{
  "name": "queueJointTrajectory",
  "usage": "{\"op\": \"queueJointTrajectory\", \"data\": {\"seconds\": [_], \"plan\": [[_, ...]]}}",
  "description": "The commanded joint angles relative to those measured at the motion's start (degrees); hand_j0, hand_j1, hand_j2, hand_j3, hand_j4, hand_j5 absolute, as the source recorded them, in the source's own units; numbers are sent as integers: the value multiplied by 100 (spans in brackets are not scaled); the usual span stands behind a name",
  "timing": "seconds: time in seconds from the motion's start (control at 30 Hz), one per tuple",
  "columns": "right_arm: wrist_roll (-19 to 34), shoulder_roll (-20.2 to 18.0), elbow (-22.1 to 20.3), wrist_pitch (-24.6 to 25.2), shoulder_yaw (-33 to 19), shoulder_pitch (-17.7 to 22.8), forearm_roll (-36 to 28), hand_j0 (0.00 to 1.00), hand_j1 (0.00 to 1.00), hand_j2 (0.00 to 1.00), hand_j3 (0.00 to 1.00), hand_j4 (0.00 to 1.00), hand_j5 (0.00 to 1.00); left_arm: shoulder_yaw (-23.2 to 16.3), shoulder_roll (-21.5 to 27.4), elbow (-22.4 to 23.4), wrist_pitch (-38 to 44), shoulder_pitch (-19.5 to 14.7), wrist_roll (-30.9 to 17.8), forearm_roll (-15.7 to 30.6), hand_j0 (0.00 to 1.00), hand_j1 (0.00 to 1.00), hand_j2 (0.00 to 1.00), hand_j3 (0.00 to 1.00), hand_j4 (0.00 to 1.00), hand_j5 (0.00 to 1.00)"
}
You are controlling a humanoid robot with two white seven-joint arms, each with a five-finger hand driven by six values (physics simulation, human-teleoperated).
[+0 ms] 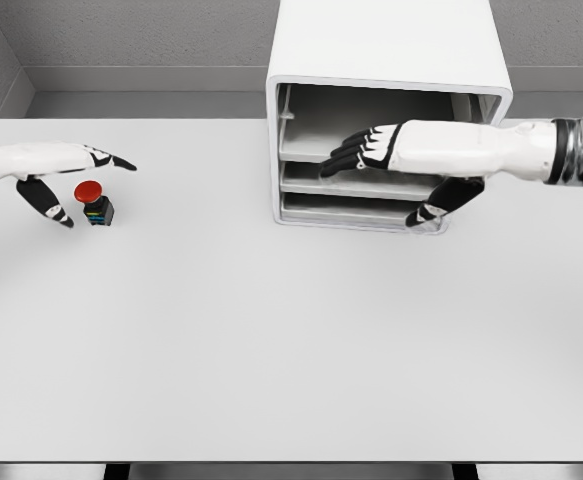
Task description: Slide open multi-storey tabletop storage cabinets and put open load switch and slide close multi-storey tabletop storage cabinets
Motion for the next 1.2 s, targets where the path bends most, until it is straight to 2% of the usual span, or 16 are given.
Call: {"op": "queueJointTrajectory", "data": {"seconds": [0.0, 0.13, 0.2, 0.33, 0.37, 0.53, 0.63, 1.07, 1.17], "plan": [[-3, 192, 378, 17, -34, 0, -9, 100, 100, 100, 100, 100, 100, 29, -78, 83, 10, -9, -6, -10, 100, 100, 100, 100, 100, 100], [-3, 474, 722, 17, -43, 9, 185, 100, 100, 100, 100, 100, 100, 20, -183, 153, 10, 0, -15, -125, 100, 100, 100, 100, 100, 100], [-3, 474, 730, 17, -43, 26, 202, 100, 100, 100, 100, 100, 100, 81, -183, 153, 10, 123, -15, -125, 100, 100, 100, 100, 100, 100], [-3, 474, 1055, 17, -69, 26, 272, 100, 100, 100, 100, 100, 100, 99, -166, 153, 10, 202, -15, -116, 100, 100, 100, 100, 100, 100], [-3, 474, 1152, 17, -157, 35, 272, 100, 100, 100, 100, 100, 100, 99, -148, 153, 10, 202, -15, -116, 96, 96, 96, 96, 96, 96], [-3, 482, 1196, 17, -166, 61, 448, 100, 100, 100, 100, 100, 100, 249, -113, 179, 10, 211, -6, -116, 84, 84, 84, 84, 84, 84], [-3, 641, 1249, 17, -166, 88, 457, 100, 100, 100, 100, 100, 100, 249, -113, 171, 10, 220, -6, -125, 79, 79, 79, 79, 79, 79], [-3, 649, 1223, 17, -166, 176, 624, 100, 100, 100, 100, 100, 100, 249, -131, 241, 10, 299, -6, -116, 77, 77, 77, 77, 77, 77], [-3, 702, 1240, 17, -175, 167, 659, 100, 100, 100, 100, 100, 100, 257, -113, 241, 10, 334, -6, -116, 71, 71, 71, 71, 71, 71]]}}
